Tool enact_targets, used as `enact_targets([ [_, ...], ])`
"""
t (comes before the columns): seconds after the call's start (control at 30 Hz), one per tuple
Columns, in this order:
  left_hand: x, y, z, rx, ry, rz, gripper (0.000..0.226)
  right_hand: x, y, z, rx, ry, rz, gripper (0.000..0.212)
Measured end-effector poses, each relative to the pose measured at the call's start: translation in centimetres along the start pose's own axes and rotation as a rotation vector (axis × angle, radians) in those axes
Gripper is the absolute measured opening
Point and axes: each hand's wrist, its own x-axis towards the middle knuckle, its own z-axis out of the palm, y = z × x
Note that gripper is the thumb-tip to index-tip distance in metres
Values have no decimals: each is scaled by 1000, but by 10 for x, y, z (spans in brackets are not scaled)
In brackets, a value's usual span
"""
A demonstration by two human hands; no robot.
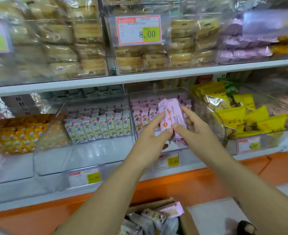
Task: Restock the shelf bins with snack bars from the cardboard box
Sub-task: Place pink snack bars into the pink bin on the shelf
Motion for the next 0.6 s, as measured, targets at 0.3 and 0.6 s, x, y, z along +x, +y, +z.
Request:
enact_targets([
  [0.3,29,-5,13,221,-61,-226,59,31,31,-43,-243,-426,240,71],
  [0.6,32,-1,21,117,104,-326,29,47,36,-76,-469,-362,100,55],
])
